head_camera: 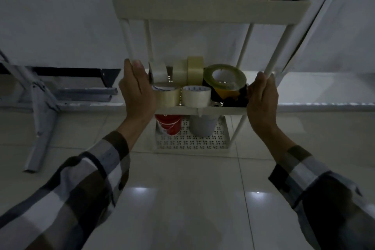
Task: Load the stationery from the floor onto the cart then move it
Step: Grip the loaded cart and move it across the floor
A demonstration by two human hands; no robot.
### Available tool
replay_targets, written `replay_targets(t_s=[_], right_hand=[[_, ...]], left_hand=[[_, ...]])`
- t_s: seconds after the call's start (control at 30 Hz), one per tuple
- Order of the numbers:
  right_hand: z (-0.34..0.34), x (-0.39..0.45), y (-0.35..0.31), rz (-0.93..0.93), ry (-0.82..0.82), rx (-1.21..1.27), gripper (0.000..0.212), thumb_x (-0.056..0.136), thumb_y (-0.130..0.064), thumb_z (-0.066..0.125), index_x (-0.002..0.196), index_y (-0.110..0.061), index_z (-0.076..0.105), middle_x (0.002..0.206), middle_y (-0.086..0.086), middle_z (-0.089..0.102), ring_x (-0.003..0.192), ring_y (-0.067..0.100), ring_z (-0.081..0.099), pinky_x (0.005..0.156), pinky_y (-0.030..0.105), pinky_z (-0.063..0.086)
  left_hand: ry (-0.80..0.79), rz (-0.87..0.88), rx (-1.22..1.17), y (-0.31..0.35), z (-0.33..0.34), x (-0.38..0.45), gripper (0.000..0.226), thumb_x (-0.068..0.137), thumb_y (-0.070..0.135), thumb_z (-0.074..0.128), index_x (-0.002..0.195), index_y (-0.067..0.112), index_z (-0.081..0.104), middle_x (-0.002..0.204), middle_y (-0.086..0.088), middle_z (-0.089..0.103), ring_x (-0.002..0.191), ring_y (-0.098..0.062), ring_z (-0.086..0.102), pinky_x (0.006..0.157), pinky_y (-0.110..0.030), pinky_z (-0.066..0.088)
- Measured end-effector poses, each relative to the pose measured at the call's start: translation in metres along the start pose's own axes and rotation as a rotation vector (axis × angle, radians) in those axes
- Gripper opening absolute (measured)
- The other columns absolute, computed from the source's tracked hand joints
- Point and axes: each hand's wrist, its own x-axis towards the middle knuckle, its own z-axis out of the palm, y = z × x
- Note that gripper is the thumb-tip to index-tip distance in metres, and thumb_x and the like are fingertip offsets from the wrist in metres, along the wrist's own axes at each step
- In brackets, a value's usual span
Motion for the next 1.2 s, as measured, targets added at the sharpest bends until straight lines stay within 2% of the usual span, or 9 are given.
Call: replay_targets(t_s=[0.17, 0.27, 0.33, 0.4, 0.47, 0.53, 0.73, 1.0, 1.2], right_hand=[[0.004, -0.027, 0.018, 0.036, -0.004, -0.009, 0.041, 0.111, -0.041, 0.033, 0.109, -0.002, 0.047, 0.094, 0.011, 0.050, 0.079, 0.013, 0.049, 0.067, 0.038, 0.047], [0.007, -0.056, 0.048, 0.088, 0.022, -0.045, 0.050, 0.110, -0.035, 0.040, 0.153, -0.012, 0.031, 0.147, 0.010, 0.038, 0.134, 0.014, 0.042, 0.111, 0.037, 0.041], [0.006, -0.074, 0.068, 0.201, -0.059, 0.018, 0.062, 0.106, -0.026, 0.045, 0.161, -0.016, 0.018, 0.161, 0.009, 0.030, 0.147, 0.020, 0.034, 0.118, 0.041, 0.035], [0.003, -0.087, 0.089, 0.327, -0.221, -0.075, 0.061, 0.100, -0.023, 0.054, 0.155, -0.014, 0.028, 0.151, 0.015, 0.048, 0.135, 0.027, 0.052, 0.106, 0.043, 0.049], [0.002, -0.095, 0.112, 0.431, -0.303, -0.282, 0.045, 0.099, -0.025, 0.064, 0.138, -0.014, 0.043, 0.129, 0.017, 0.064, 0.108, 0.029, 0.069, 0.087, 0.044, 0.061], [0.005, -0.099, 0.131, 0.494, -0.301, -0.396, 0.026, 0.099, -0.025, 0.064, 0.119, -0.013, 0.054, 0.110, 0.015, 0.071, 0.090, 0.029, 0.073, 0.077, 0.050, 0.063], [0.020, -0.095, 0.154, 0.618, -0.245, -0.578, 0.023, 0.100, -0.018, 0.061, 0.110, 0.002, 0.066, 0.104, 0.020, 0.072, 0.087, 0.038, 0.072, 0.076, 0.051, 0.063], [0.027, -0.085, 0.165, 0.598, -0.262, -0.621, 0.026, 0.099, -0.019, 0.063, 0.113, 0.003, 0.067, 0.104, 0.021, 0.073, 0.088, 0.037, 0.072, 0.078, 0.051, 0.063], [0.033, -0.081, 0.164, 0.608, -0.259, -0.629, 0.023, 0.099, -0.019, 0.064, 0.111, 0.000, 0.065, 0.104, 0.019, 0.072, 0.088, 0.035, 0.072, 0.079, 0.050, 0.063]], left_hand=[[-0.042, -0.150, 0.205, -0.039, -0.011, -0.045, 0.032, 0.105, 0.060, 0.023, 0.105, 0.034, 0.042, 0.101, 0.004, 0.050, 0.093, -0.018, 0.054, 0.089, -0.058, 0.050], [-0.199, -0.183, 0.079, -0.063, -0.020, -0.087, 0.045, 0.109, 0.050, 0.022, 0.150, 0.035, 0.030, 0.149, 0.003, 0.041, 0.126, 0.006, 0.049, 0.101, -0.028, 0.049], [-0.281, -0.203, 0.099, -0.076, -0.030, -0.106, 0.060, 0.108, 0.052, 0.024, 0.162, 0.032, 0.008, 0.165, -0.002, 0.030, 0.139, -0.010, 0.048, 0.104, -0.028, 0.049], [-0.326, -0.256, 0.196, -0.088, -0.037, -0.114, 0.061, 0.105, 0.055, 0.036, 0.155, 0.022, 0.027, 0.140, -0.016, 0.056, 0.117, -0.029, 0.064, 0.087, -0.040, 0.058], [-0.335, -0.343, 0.288, -0.102, -0.040, -0.116, 0.034, 0.105, 0.041, 0.051, 0.128, 0.016, 0.049, 0.098, -0.004, 0.067, 0.087, -0.018, 0.068, 0.069, -0.033, 0.053], [-0.346, -0.417, 0.407, -0.117, -0.042, -0.114, 0.017, 0.106, 0.030, 0.053, 0.110, 0.014, 0.056, 0.082, 0.005, 0.064, 0.076, -0.017, 0.066, 0.064, -0.029, 0.049], [-0.438, -0.660, 0.518, -0.158, -0.036, -0.111, 0.036, 0.107, 0.028, 0.051, 0.134, 0.006, 0.061, 0.126, -0.017, 0.067, 0.100, -0.027, 0.061, 0.081, -0.030, 0.049], [-0.396, -0.670, 0.517, -0.173, -0.027, -0.103, 0.028, 0.106, 0.023, 0.054, 0.123, 0.003, 0.064, 0.104, -0.009, 0.062, 0.097, -0.027, 0.061, 0.084, -0.034, 0.053], [-0.402, -0.669, 0.536, -0.179, -0.024, -0.096, 0.028, 0.106, 0.022, 0.054, 0.124, 0.002, 0.063, 0.116, -0.018, 0.066, 0.106, -0.034, 0.063, 0.090, -0.039, 0.055]])
